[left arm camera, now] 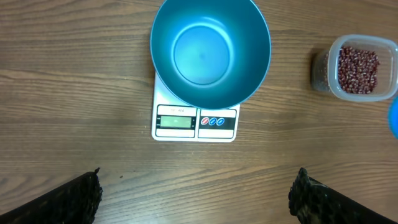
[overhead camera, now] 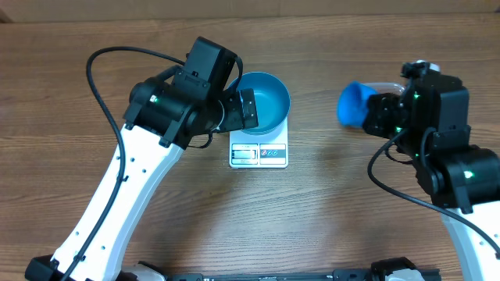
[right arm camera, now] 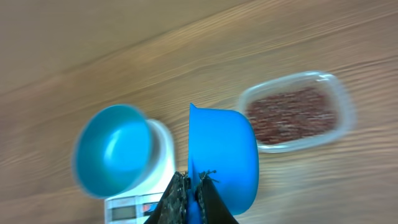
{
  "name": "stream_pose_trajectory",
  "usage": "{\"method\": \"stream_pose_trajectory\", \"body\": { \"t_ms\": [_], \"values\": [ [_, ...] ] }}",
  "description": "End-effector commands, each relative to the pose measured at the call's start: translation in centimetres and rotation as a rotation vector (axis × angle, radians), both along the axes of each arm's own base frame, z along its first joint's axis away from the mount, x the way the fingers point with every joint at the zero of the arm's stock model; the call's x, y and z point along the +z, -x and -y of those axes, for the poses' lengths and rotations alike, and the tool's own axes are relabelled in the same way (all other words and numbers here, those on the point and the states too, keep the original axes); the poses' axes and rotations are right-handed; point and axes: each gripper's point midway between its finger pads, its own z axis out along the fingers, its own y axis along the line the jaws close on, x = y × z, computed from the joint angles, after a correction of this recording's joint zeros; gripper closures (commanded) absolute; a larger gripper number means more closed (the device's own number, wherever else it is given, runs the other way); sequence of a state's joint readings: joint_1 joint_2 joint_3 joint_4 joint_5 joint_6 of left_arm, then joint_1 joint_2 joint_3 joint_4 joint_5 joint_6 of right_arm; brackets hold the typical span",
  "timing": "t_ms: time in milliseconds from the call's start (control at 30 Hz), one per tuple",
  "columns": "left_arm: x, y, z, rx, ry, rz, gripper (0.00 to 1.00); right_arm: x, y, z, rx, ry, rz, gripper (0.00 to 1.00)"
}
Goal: Scoop item into bowl and weigh 150g on scale
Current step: 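Carry the scoop with the right gripper over the bean container, then move the left gripper down to the scale's buttons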
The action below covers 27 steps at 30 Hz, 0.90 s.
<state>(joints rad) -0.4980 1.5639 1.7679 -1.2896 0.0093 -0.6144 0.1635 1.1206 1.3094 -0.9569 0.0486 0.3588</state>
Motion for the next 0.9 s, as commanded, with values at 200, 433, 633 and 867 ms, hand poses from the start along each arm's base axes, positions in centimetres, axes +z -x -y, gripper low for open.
{"method": "stream_pose_trajectory", "body": {
  "t_ms": [200, 433, 633, 867],
  "values": [
    [-1.0, -0.4, 2.2, -0.389, -0.153, 0.078, 0.01, 1.3, 1.2, 4.3, -0.160, 0.170, 0.007, 0.96],
    [-1.6, 1.4, 4.2, -0.507, -0.223, 0.090, 0.96, 1.3, 1.2, 4.3, -0.160, 0.170, 0.004, 0.96],
    [-2.9, 2.6, 4.8, -0.544, -0.238, 0.057, 0.89, 1.2, 1.3, 4.3, -0.160, 0.171, -0.002, 0.96],
    [-7.3, 4.1, 4.8, -0.579, -0.319, -0.011, 0.10, 1.0, 1.5, 4.3, -0.155, 0.179, -0.012, 0.96]
  ]
}}
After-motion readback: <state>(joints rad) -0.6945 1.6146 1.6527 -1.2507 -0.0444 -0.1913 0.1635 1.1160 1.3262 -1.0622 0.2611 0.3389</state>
